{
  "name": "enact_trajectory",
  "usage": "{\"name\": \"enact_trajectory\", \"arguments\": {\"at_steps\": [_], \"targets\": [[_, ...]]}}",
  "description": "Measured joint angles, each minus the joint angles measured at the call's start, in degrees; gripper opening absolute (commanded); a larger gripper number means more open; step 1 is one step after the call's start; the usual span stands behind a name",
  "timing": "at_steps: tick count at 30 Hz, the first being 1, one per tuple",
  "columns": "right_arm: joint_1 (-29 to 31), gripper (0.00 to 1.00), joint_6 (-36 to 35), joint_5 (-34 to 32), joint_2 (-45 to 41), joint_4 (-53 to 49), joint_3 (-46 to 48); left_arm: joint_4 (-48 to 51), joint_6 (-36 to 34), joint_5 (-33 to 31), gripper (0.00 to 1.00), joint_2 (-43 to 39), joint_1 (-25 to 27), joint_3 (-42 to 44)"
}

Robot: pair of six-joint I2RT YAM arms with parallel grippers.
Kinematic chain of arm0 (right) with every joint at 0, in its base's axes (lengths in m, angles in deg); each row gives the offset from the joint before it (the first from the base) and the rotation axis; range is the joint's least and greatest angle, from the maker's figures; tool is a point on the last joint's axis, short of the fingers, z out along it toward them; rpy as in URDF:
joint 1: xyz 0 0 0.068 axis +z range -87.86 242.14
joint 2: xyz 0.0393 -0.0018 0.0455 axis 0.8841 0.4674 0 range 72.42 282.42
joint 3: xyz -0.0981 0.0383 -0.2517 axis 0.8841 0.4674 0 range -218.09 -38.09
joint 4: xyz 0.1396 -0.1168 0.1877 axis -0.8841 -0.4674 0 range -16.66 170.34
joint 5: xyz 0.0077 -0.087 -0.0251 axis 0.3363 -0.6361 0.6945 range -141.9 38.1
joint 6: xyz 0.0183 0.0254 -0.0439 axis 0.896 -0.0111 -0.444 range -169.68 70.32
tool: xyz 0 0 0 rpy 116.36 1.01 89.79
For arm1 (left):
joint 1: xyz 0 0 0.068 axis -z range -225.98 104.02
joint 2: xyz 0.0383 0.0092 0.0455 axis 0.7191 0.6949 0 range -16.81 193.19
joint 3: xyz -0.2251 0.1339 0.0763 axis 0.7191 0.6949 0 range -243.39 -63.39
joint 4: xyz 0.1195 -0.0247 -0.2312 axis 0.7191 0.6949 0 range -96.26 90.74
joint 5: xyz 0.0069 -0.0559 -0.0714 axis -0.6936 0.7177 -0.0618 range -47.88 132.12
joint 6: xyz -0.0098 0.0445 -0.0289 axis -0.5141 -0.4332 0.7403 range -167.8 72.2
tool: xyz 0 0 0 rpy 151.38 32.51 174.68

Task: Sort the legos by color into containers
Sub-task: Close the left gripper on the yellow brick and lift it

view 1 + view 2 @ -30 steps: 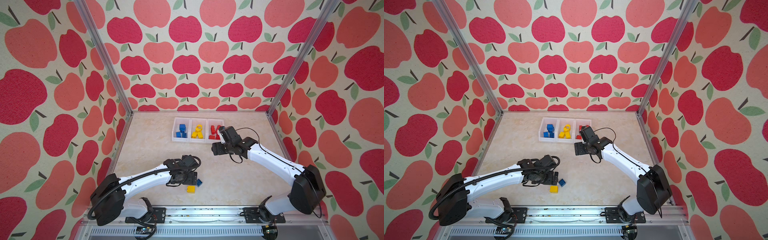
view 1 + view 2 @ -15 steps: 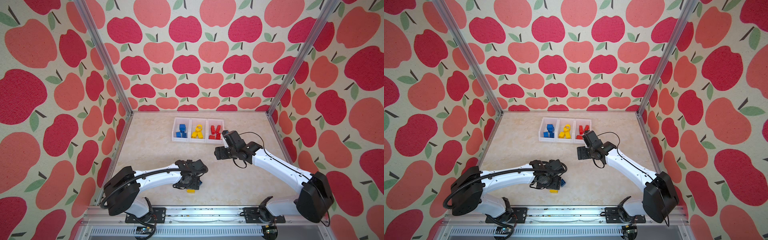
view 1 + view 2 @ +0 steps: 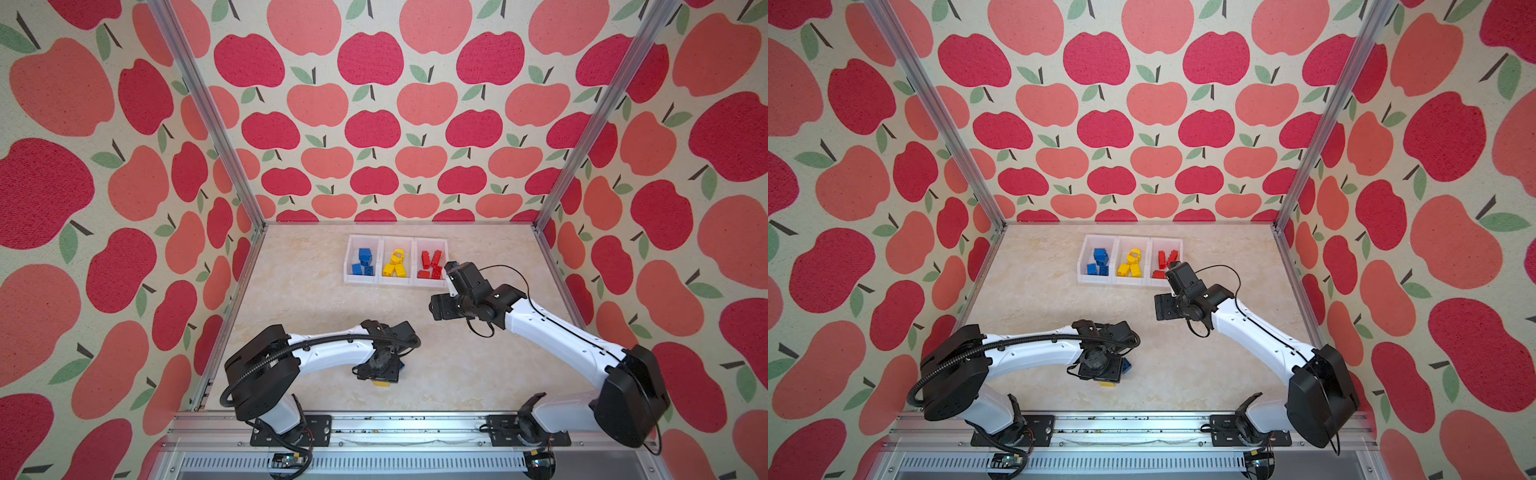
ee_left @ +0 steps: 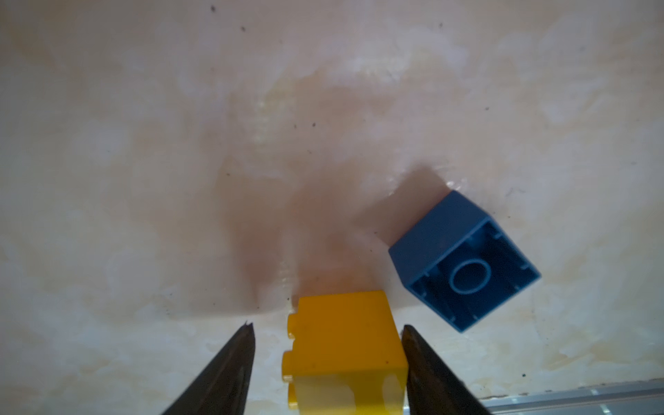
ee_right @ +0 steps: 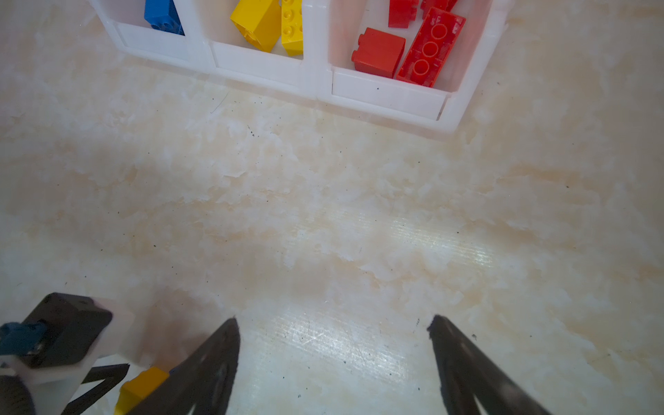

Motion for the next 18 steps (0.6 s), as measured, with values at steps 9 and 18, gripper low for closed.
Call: {"name": "enact_trajectory", "arguments": {"at_steps": [9,18], "targets": [[0.0,0.86,0.2,0.0,-0.9,0.0,0.5,0.0,-0.4,1.3,0.47,1.1,0.0,-0.5],[-0.3,0.86,0.6,-0.3,-1.2,0.0,1.2,0.2,-0.3,0.9,0.43,0.7,0.0,-0.9]]}}
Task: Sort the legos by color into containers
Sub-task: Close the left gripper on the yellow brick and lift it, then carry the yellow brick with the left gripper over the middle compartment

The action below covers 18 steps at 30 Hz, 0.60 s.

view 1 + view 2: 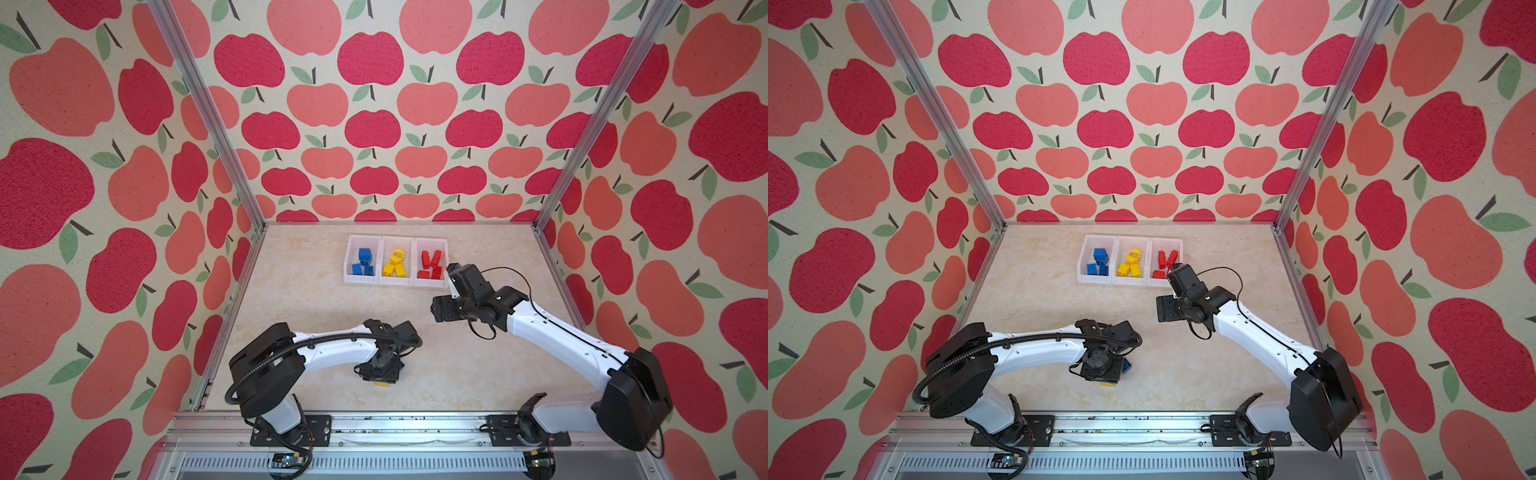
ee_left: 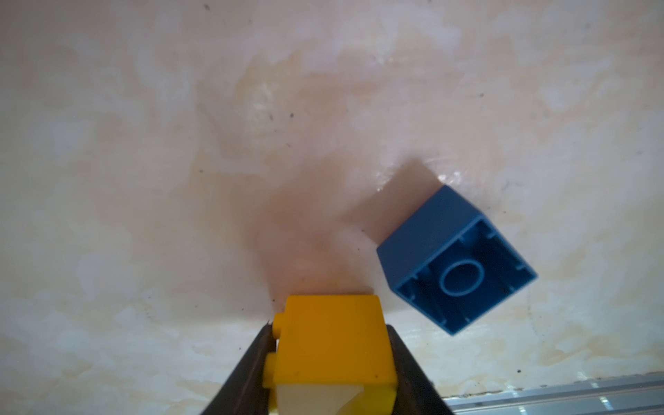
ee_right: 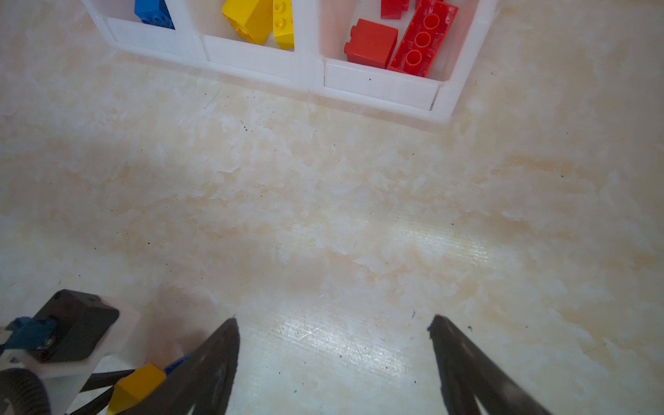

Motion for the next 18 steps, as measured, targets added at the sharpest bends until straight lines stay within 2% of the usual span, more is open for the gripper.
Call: {"name": "enact_trajectory", "arguments": {"at_steps": [7,12,18], "targets": [[-0.1,0.86,0.9,0.0,-1.9,0.2,1.6,2.3,-0.5,-2.8,0.42,-7.2,-2.2,0.0],[-0.1,0.86,2.1,0.0,-2.9,0.3,3.1,3.8,-4.8,-5.3,0.41,-11.7,-9.4,-2.5],[0.7,0.86,4.4,0.0,-3.2,1.3,5.8,2.0,-12.4,-7.6,0.41,-10.6,-17.0,-10.4]]}}
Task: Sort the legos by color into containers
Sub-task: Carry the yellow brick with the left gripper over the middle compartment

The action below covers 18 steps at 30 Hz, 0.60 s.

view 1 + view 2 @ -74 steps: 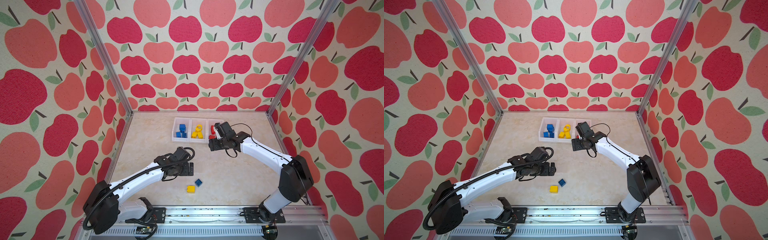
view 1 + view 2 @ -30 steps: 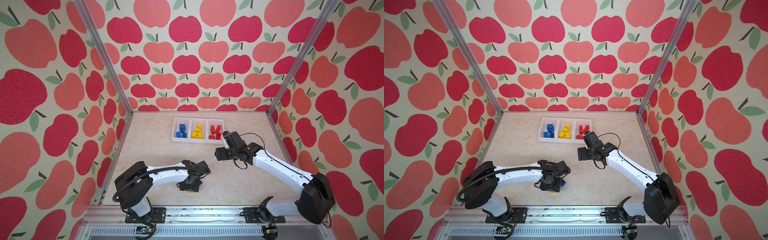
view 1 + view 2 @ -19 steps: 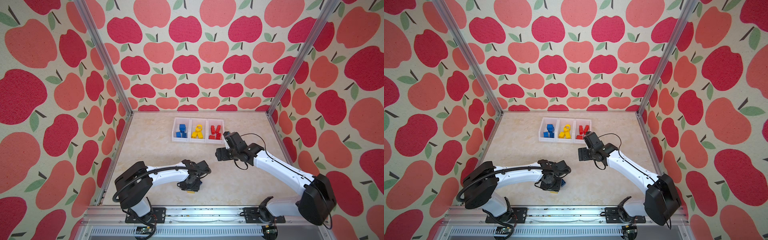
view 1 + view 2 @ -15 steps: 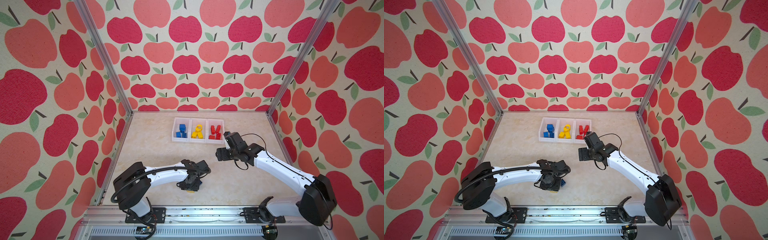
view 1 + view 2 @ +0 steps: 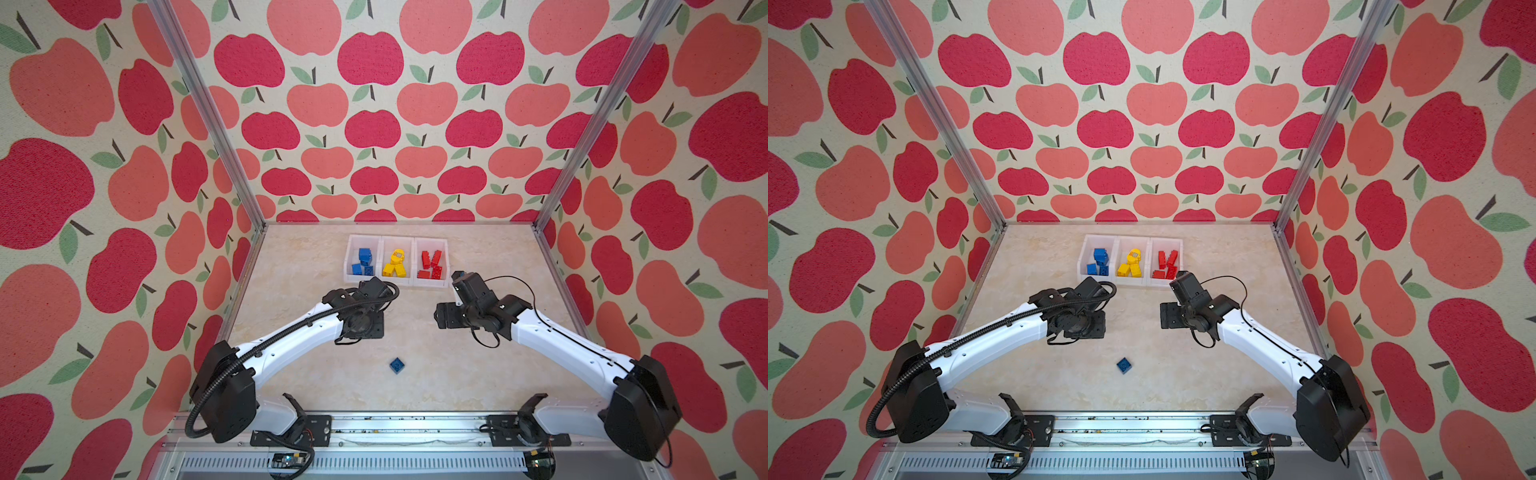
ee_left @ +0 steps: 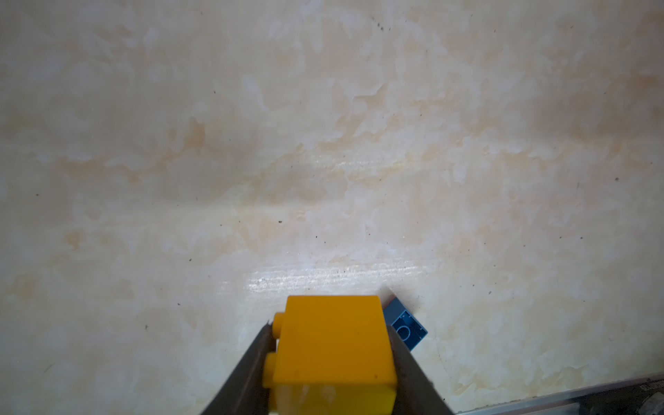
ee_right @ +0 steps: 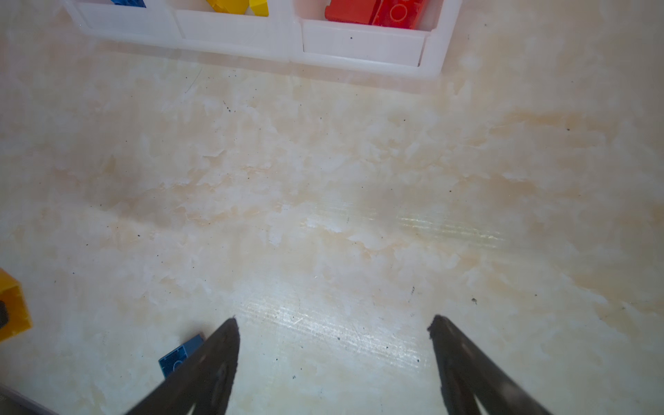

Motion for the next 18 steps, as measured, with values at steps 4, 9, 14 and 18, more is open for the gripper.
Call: {"name": "enact_trajectory", "arguments": {"at_steps": [4,9,14,18], "targets": [[0.5,0.86,1.0,0.0,-0.2,0.2,0.8,-3.7,-5.0,-0.1,0.41,5.6,-3.1,-6.5],[1.0,0.86,1.8,0.0,-0.5,0.9,0.8,-8.3,-9.7,0.1,0.41,14.5,-5.6,-14.0],[1.1,0.86,2.3,0.0,-0.9,1.2,0.8,-12.3,-12.9,1.6,0.41,23.3,-8.2,-22.3],[1.1,0.86,2.6,0.0,-1.0,1.3,0.8,-13.2,-15.0,2.5,0.41,30.3,-9.7,-29.6]]}}
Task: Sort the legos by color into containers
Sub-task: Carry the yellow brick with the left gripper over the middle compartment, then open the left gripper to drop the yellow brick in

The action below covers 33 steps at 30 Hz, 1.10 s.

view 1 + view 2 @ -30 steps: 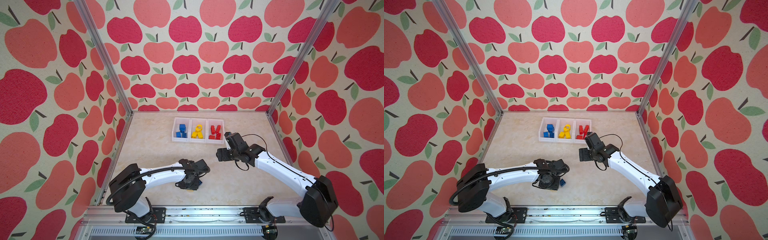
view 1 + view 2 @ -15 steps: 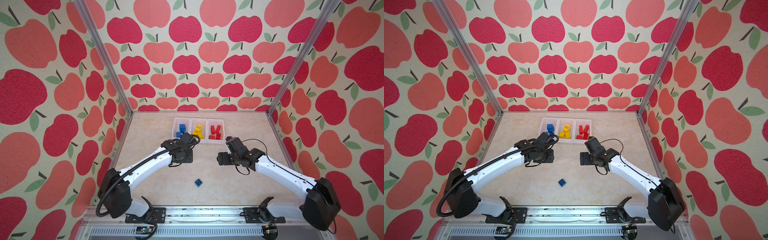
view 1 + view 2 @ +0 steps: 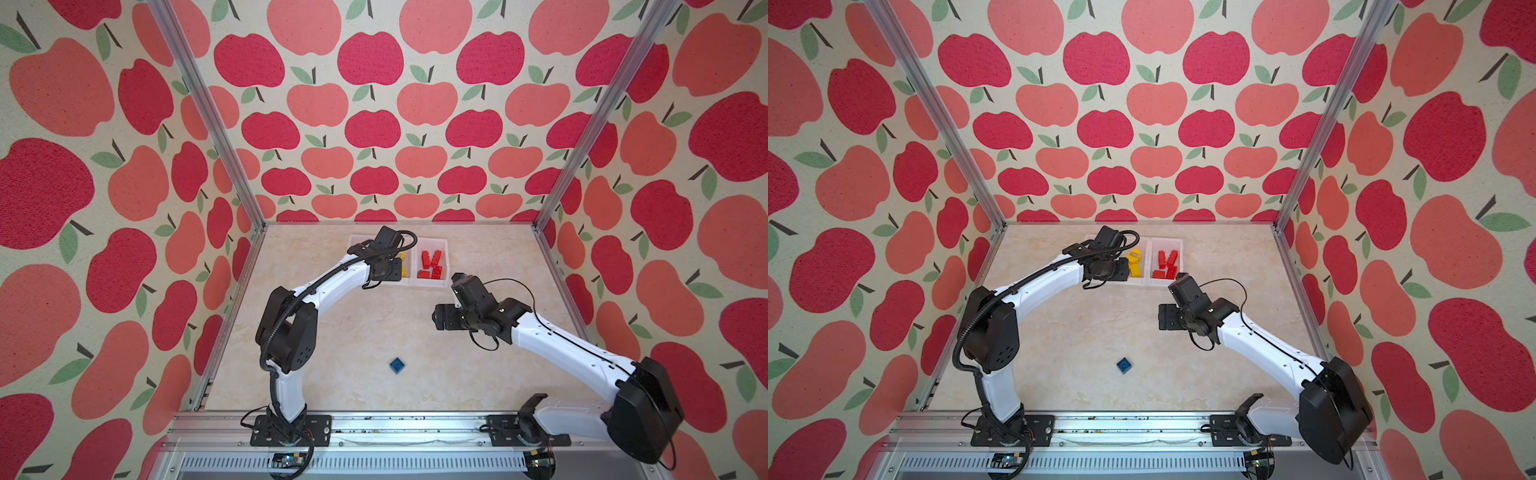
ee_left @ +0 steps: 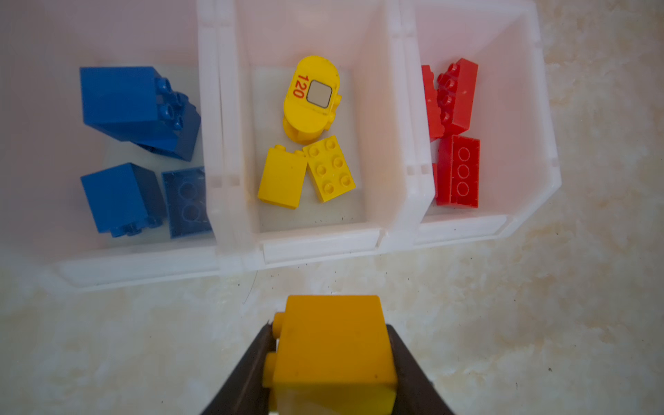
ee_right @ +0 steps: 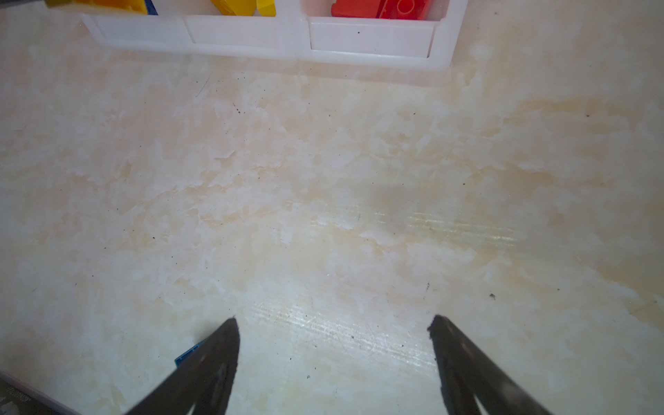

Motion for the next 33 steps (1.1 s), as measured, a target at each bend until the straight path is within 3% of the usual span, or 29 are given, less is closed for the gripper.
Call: {"name": "enact_trajectory", "arguments": {"at_steps": [12,17,20,33], "targets": [[0.0,0.86,0.0,0.0,-0.3,0.2,0.1,0.0,-4.0,2.8,0.44,15.4,-2.4,-15.7],[0.0,0.86,0.0,0.0,-0.3,0.2,0.1,0.0,-4.6,4.2,0.64,16.9,-2.8,-16.4],[0.0,0.86,0.0,0.0,-0.3,0.2,0.1,0.0,-4.6,4.7,0.72,17.0,-2.9,-16.4],[0.0,0.86,0.0,0.0,0.5,0.2,0.1,-3.0,-4.4,5.6,0.81,14.4,-2.8,-11.5]]}}
